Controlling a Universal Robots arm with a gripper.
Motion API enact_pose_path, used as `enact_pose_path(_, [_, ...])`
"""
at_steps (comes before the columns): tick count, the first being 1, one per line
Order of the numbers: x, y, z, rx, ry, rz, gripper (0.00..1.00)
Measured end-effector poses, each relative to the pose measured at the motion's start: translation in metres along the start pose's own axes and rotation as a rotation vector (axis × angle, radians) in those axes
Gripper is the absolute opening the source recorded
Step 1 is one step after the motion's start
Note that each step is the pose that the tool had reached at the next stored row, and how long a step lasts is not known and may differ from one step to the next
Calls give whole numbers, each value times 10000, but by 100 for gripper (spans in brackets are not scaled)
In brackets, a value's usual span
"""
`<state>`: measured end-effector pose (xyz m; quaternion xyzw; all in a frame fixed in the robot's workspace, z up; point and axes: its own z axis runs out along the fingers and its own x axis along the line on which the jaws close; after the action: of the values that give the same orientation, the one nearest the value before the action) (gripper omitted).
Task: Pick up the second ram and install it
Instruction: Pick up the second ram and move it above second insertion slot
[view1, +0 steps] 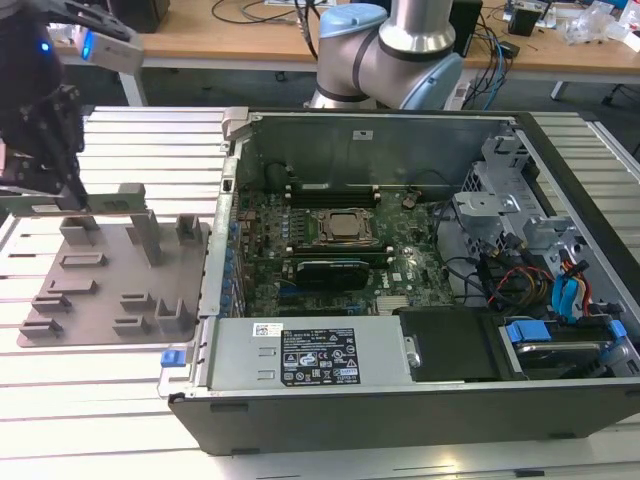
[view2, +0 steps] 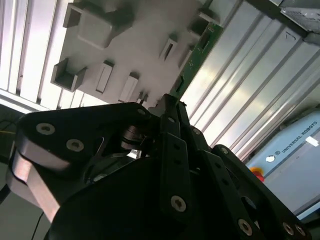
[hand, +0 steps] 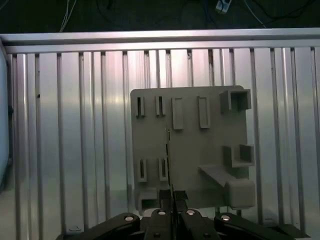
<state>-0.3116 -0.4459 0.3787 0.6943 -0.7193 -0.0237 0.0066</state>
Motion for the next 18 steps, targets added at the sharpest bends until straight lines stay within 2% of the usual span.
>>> enact_pose_path(2, [-6,-186,-7,-12,0,-2,13])
enact_pose_path(3, [-10,-262,-11,-16,1,1,13])
enact_pose_path(5, [-13,-362,-15,-22,0,0,13])
enact_pose_path(7, [-20,-544,-23,-33,1,1,13])
enact_pose_path(9, [-29,-806,-34,-51,2,0,13])
enact_pose_path(11, [-35,-982,-42,-63,3,1,13])
enact_pose_path(13, [-43,-1220,-51,-81,3,0,13])
enact_pose_path(15, [-50,-1416,-59,-102,4,1,13])
enact_pose_path(17, [-61,-1711,-70,-131,5,2,13])
enact_pose_path(18, [-65,-1815,-74,-136,5,4,13])
